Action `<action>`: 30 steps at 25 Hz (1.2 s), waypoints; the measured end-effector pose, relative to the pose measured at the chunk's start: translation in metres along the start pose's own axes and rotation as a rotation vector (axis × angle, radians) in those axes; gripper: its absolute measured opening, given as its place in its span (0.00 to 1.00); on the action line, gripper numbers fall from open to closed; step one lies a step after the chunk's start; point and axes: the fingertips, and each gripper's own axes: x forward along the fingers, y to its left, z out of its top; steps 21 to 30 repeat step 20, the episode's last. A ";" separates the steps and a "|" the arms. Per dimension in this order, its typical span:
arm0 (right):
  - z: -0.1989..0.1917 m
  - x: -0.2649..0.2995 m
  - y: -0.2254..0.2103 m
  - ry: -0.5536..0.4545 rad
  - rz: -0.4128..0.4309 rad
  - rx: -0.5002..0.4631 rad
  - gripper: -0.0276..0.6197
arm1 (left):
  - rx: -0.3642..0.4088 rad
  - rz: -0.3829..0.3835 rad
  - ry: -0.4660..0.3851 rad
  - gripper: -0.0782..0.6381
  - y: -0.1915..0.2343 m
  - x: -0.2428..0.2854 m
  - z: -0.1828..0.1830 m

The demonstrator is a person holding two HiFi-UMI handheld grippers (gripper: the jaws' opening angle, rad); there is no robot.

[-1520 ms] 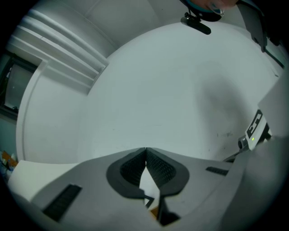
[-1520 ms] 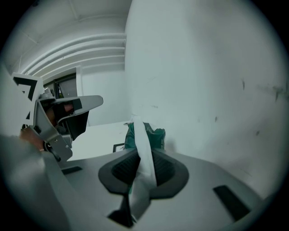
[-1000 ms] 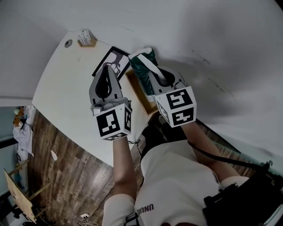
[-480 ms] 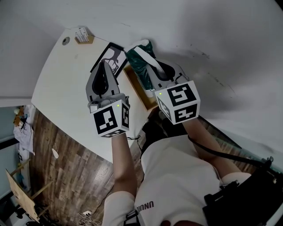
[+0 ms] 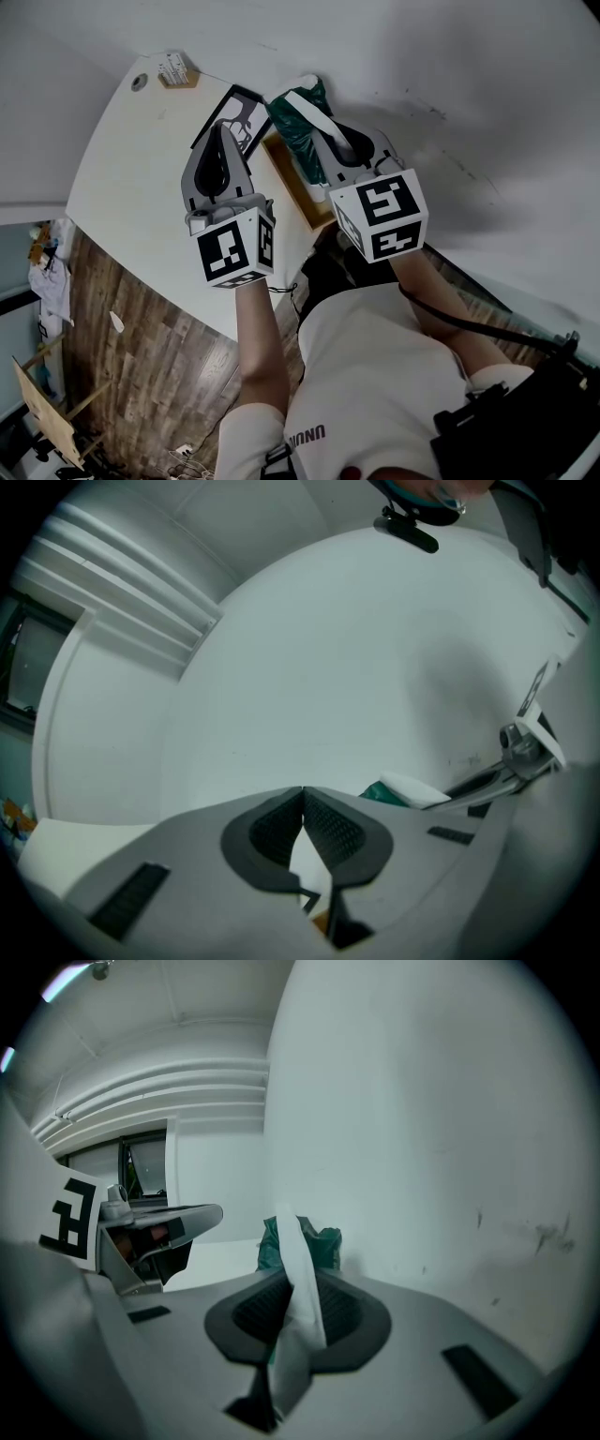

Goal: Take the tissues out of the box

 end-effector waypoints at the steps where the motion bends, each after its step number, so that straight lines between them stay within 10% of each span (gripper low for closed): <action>1: 0.000 0.000 0.000 -0.001 -0.001 -0.001 0.14 | 0.001 -0.001 0.000 0.13 0.000 0.000 0.000; 30: 0.001 -0.002 -0.001 -0.006 -0.007 0.004 0.14 | 0.005 -0.007 -0.001 0.13 -0.001 -0.001 0.002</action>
